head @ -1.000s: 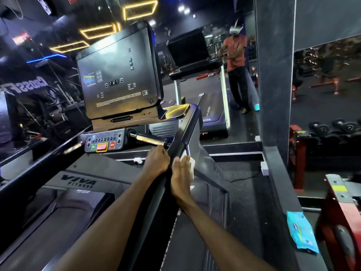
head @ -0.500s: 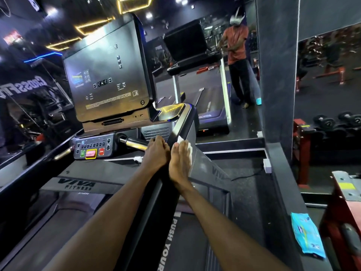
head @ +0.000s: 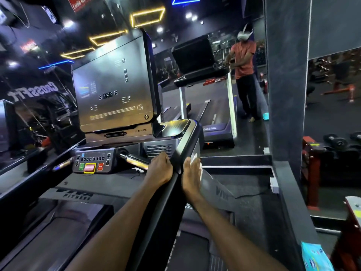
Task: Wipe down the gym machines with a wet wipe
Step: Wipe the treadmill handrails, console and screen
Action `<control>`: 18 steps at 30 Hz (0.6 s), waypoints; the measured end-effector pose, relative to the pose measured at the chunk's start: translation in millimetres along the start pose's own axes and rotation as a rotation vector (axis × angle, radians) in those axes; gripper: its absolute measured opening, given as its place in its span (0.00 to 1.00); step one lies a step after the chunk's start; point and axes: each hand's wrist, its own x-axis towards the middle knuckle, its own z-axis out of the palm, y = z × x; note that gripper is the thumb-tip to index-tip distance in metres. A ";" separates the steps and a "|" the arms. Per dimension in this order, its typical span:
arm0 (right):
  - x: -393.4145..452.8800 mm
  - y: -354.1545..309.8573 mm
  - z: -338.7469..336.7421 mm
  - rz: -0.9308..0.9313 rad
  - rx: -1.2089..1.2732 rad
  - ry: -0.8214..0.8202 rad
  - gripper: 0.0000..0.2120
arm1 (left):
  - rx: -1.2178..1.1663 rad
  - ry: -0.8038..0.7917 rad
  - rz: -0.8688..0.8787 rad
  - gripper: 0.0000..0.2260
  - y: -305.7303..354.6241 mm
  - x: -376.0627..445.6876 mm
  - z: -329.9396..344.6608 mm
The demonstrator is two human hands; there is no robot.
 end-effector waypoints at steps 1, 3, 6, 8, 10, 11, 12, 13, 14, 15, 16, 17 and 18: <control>-15.6 2.0 1.3 -0.009 -0.029 -0.016 0.30 | 0.004 0.006 0.003 0.08 0.5 2.7 0.1; -36.4 1.5 4.3 -0.086 -0.065 -0.050 0.30 | 0.009 0.003 0.004 0.07 1.1 9.9 -0.4; -13.6 -8.1 2.4 -0.217 -0.154 -0.118 0.27 | 0.009 0.002 0.049 0.08 6.0 17.1 -0.5; 20.3 -11.3 -2.1 -0.228 -0.152 -0.139 0.26 | 0.056 0.024 0.030 0.09 9.4 19.7 0.7; 40.9 -13.2 -5.8 -0.148 -0.068 -0.124 0.27 | 0.085 0.028 -0.023 0.08 13.1 21.9 1.2; 40.0 -14.8 -5.5 -0.106 -0.038 -0.113 0.28 | 0.091 0.025 -0.024 0.08 14.1 23.0 1.6; 36.6 -16.7 -3.3 -0.084 -0.029 -0.111 0.28 | 0.094 0.021 -0.016 0.09 13.9 24.9 1.9; 29.1 -18.3 -1.3 -0.074 -0.047 -0.114 0.29 | 0.096 0.010 0.006 0.10 13.4 25.4 1.2; 22.5 -20.4 -1.0 -0.072 -0.068 -0.114 0.29 | 0.095 -0.001 0.025 0.11 14.0 25.9 0.4; 21.9 -22.2 -0.2 -0.073 -0.077 -0.107 0.29 | 0.097 -0.008 0.031 0.13 13.6 27.7 0.4; 26.9 -24.1 0.5 -0.082 -0.077 -0.084 0.29 | 0.097 -0.009 0.027 0.13 14.8 28.6 0.2; 35.3 -25.8 0.0 -0.080 -0.068 -0.056 0.29 | 0.098 -0.008 0.014 0.13 15.6 30.1 0.9; 44.5 -27.1 -1.2 -0.077 -0.051 -0.021 0.29 | 0.102 -0.007 -0.004 0.13 17.2 31.0 1.1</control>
